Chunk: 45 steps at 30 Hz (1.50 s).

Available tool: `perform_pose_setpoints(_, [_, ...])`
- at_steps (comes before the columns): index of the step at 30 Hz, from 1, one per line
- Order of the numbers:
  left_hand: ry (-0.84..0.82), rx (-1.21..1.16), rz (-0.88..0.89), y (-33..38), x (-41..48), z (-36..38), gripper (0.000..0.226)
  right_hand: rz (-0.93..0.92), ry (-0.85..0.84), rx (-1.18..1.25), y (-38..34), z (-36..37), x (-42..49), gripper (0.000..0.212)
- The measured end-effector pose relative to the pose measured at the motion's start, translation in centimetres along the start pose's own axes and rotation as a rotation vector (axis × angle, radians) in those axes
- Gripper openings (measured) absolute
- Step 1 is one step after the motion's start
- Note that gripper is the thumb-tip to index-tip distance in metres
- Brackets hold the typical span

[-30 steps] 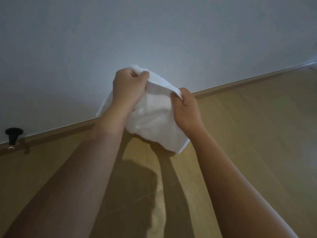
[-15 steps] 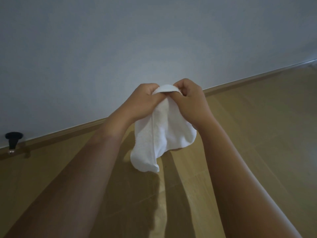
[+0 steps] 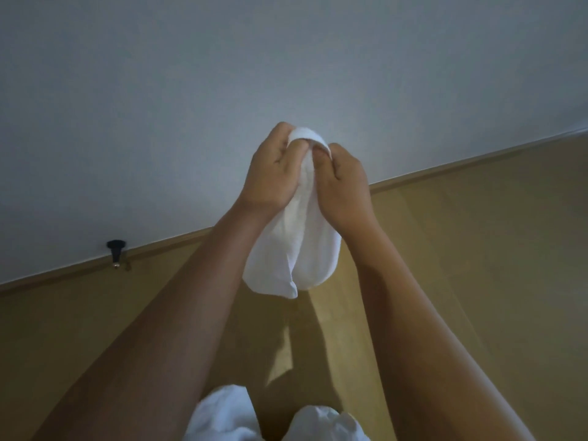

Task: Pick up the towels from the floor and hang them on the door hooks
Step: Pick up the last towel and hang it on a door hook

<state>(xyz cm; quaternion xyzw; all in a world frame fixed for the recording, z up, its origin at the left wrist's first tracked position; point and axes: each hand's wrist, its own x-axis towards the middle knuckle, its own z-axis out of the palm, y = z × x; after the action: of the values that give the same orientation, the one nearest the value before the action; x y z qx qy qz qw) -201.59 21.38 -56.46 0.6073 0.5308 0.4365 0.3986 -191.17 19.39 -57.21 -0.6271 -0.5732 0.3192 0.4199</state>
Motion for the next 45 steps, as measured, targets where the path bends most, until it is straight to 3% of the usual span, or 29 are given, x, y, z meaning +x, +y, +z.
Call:
perform_pose_setpoints(3, [0.017,0.029,0.002,5.4,0.3,-2.6,0.005,-0.029,-0.074,-0.033,-6.1,-2.6,0.4,0.038])
perform_pose_setpoints(12, [-0.02,0.103,-0.029,23.1,-1.1,-12.3,0.014,-0.106,-0.22,-0.122,-23.8,-10.6,0.1,0.036])
perform_pose_setpoints(14, [0.059,0.067,0.008,27.2,-2.3,-14.3,0.014,-0.176,-0.219,-0.107,-28.9,-12.0,-0.4,0.039])
perform_pose_setpoints(18, [0.39,-0.05,-0.006,33.3,-4.7,-18.9,0.032,-0.325,-0.255,0.037,-38.3,-13.8,-2.5,0.019])
perform_pose_setpoints(22, [0.412,0.041,-0.084,36.1,-6.8,-23.0,0.044,-0.322,-0.534,-0.21,-42.0,-12.1,-4.1,0.035])
perform_pose_setpoints(27, [0.55,0.064,0.044,40.8,-9.9,-28.0,0.047,-0.451,-0.49,-0.046,-48.3,-10.9,-5.8,0.023])
perform_pose_setpoints(29, [0.628,0.066,0.045,41.8,-10.5,-30.2,0.041,-0.454,-0.427,0.027,-50.1,-9.7,-6.6,0.023])
perform_pose_setpoints(33, [0.669,0.203,-0.024,42.0,-12.3,-33.6,0.042,-0.444,-0.524,-0.084,-52.0,-6.4,-8.6,0.02])
perform_pose_setpoints(37, [0.828,0.139,0.012,41.6,-15.9,-38.1,0.043,-0.557,-0.403,0.059,-55.9,-3.6,-10.8,0.019])
perform_pose_setpoints(41, [0.797,0.342,-0.213,36.5,-19.5,-43.7,0.042,-0.572,-0.711,-0.259,-56.3,3.4,-12.8,0.017])
perform_pose_setpoints(45, [0.842,0.399,-0.141,36.1,-22.4,-48.3,0.045,-0.615,-0.7,-0.192,-58.6,7.8,-14.7,0.019])
